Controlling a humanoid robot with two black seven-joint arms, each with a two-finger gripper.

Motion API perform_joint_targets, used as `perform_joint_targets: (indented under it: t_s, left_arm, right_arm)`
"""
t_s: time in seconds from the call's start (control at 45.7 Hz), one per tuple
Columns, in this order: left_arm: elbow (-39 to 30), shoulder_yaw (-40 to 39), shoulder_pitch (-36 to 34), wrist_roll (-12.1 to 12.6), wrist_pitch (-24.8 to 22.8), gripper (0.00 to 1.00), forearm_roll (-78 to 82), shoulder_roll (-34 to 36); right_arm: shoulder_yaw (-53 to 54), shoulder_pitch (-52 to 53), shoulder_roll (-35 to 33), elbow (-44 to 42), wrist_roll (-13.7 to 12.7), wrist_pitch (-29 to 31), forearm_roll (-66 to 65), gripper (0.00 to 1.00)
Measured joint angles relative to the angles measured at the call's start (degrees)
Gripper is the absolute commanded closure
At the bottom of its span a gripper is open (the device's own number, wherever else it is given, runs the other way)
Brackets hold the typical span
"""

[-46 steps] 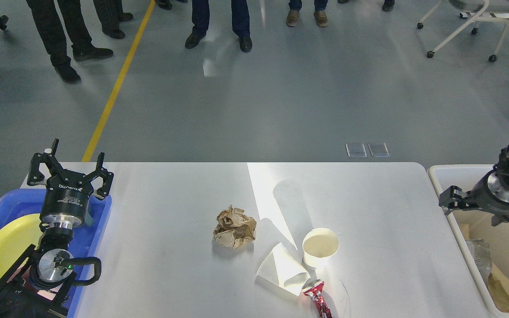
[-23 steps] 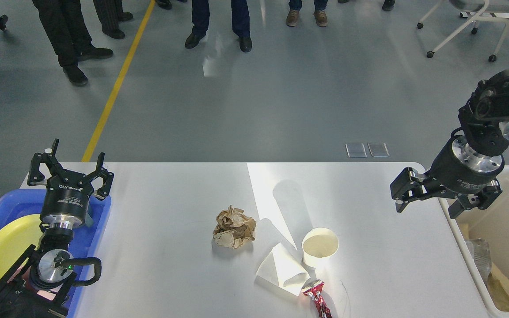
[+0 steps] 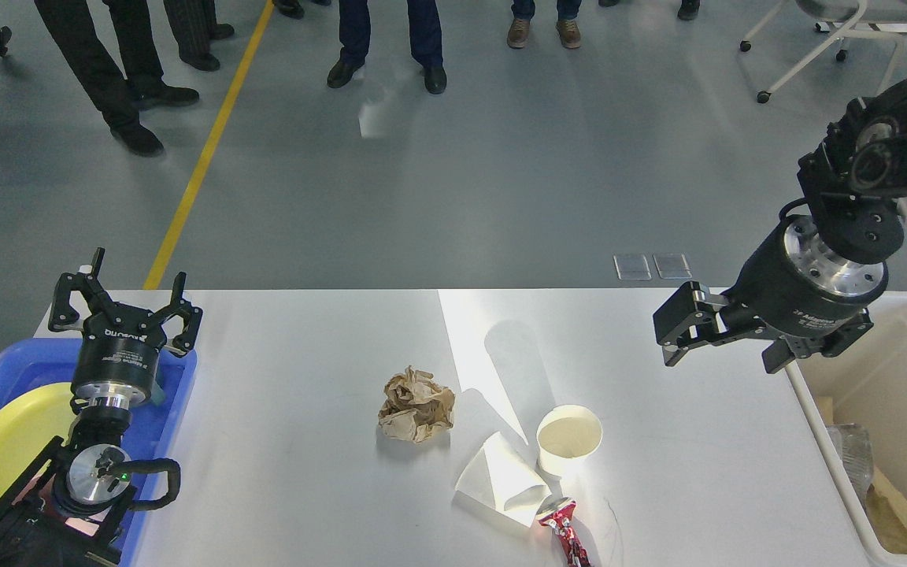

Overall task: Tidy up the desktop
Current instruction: 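Raise the right gripper out of the bin toward the white paper cup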

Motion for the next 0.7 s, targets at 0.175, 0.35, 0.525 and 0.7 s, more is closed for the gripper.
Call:
perform_joint_targets:
  t_s: [0.175,0.35,0.525,0.7]
  left_arm:
    - [0.0,0.0,0.0,0.1,0.0,0.04,0.0,0.0]
    - [0.0,0.0,0.0,0.1,0.0,0.04,0.0,0.0]
    - [0.0,0.0,-0.1,0.1,0.0,0.04,-0.1,0.0]
    - [0.0,0.0,-0.1,0.1,0.0,0.04,-0.1,0.0]
  right_arm:
    - [0.3,-2.8,0.4,-0.4,0.2,-2.2,0.2,0.0]
    - [1.8,-7.5,1.2,-1.8,0.2,-6.0,0.2,0.0]
    - [7.1,-17.4,3.0,-5.6,-0.1,-10.9,0.1,0.0]
    - [12.6,-28.1,8.0,-11.9,-0.2,-14.2,0.1,0.0]
